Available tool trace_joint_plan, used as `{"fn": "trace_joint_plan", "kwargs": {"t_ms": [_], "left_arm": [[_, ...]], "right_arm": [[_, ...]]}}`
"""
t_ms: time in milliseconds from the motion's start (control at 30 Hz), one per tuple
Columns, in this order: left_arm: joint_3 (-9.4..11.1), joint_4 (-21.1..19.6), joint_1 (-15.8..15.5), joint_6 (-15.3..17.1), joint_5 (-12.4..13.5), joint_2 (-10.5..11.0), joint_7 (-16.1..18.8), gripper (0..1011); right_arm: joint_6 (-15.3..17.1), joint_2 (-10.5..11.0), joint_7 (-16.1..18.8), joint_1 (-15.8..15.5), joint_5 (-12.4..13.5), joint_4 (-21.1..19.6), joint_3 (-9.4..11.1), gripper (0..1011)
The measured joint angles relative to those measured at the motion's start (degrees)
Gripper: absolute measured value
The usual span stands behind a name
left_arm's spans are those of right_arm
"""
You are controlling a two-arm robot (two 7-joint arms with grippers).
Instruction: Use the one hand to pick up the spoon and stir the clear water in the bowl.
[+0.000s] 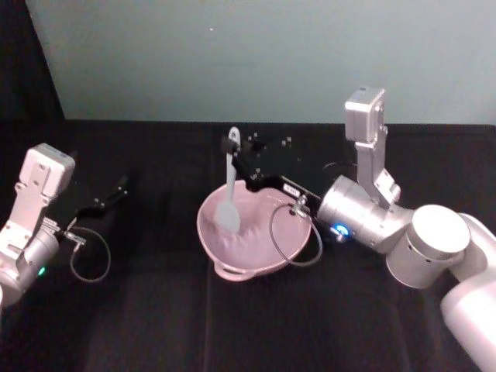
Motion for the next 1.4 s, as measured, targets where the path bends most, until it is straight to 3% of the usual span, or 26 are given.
{"fn": "trace_joint_plan", "kwargs": {"t_ms": [100,333,433,600,733,1000,1200,1400], "left_arm": [[0.0,0.0,0.0,0.0,0.0,0.0,0.0,1011],[0.0,0.0,0.0,0.0,0.0,0.0,0.0,1011],[0.0,0.0,0.0,0.0,0.0,0.0,0.0,1011],[0.0,0.0,0.0,0.0,0.0,0.0,0.0,1011],[0.0,0.0,0.0,0.0,0.0,0.0,0.0,1011],[0.0,0.0,0.0,0.0,0.0,0.0,0.0,1011],[0.0,0.0,0.0,0.0,0.0,0.0,0.0,1011],[0.01,0.0,0.0,0.0,0.0,0.0,0.0,1011]], "right_arm": [[-2.52,-1.57,-1.74,1.35,-2.1,3.31,0.42,118],[-5.81,-2.51,-4.56,2.7,-5.42,6.27,1.86,118],[-5.89,-1.92,-4.85,2.83,-6.28,6.1,2.52,118],[-3.43,0.62,-3.93,1.69,-6.59,2.58,3.67,118],[-0.29,3.43,-1.89,-0.72,-5.21,-2.21,4.65,118],[3.2,5.84,0.72,-4.42,-0.93,-8.04,4.95,118],[3.53,4.29,0.99,-4.95,1.05,-8.04,3.3,118],[2.11,1.85,0.21,-3.5,0.72,-5.07,1.85,118]]}}
